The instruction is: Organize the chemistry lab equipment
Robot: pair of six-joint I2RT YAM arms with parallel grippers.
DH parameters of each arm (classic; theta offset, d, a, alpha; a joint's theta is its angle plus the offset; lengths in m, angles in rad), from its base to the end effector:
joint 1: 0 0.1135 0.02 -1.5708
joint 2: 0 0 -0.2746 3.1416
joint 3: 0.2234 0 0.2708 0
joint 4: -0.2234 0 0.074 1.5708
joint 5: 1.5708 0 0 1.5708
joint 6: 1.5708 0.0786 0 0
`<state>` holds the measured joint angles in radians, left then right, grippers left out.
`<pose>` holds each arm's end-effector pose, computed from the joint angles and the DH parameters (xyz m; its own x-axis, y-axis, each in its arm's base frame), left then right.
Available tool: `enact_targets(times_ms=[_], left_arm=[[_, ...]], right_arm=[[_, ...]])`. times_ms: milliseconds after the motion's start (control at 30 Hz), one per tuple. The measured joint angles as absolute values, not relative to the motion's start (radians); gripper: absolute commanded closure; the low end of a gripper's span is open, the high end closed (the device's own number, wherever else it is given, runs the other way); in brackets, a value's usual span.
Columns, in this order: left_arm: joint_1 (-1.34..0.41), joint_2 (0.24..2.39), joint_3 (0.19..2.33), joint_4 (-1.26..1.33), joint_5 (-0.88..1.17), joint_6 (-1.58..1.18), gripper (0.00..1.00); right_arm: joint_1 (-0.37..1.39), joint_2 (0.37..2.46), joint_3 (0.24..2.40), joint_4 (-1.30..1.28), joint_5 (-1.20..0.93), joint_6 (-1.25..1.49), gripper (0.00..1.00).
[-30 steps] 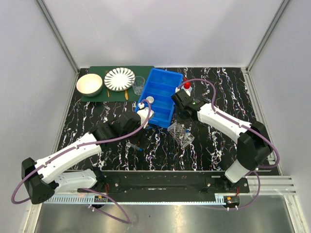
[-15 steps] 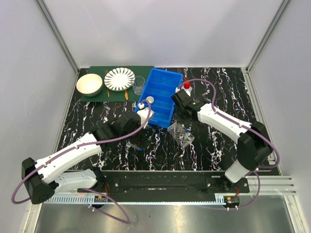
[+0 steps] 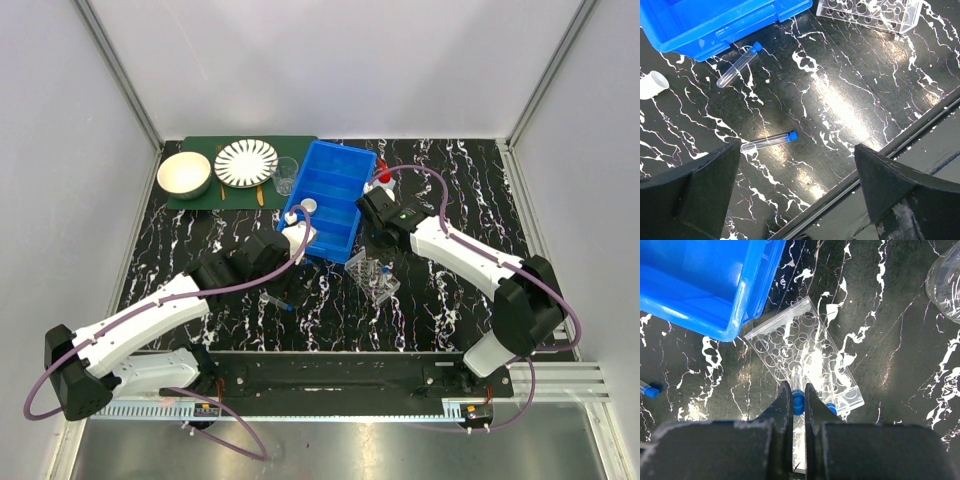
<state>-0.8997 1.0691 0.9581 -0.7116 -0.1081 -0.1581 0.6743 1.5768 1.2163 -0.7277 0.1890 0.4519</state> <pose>0.1687 -0.1988 0.2731 -0.5655 0.4604 -0.6843 0.6520 0.7576 -0.0290 0.2905 0.2133 0.2172 -0.8605 -0.1387 -0.4902 -0.1882 0.9807 0.0529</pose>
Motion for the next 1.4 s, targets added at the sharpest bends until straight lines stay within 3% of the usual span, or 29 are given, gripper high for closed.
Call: enact_targets(times_ms=[1400], left_arm=[[-0.895,1.078,0.958,-0.709,-0.108,-0.158,0.01]], right_arm=[[0.712,1.587,1.187,-0.700,0.237,0.449,1.00]])
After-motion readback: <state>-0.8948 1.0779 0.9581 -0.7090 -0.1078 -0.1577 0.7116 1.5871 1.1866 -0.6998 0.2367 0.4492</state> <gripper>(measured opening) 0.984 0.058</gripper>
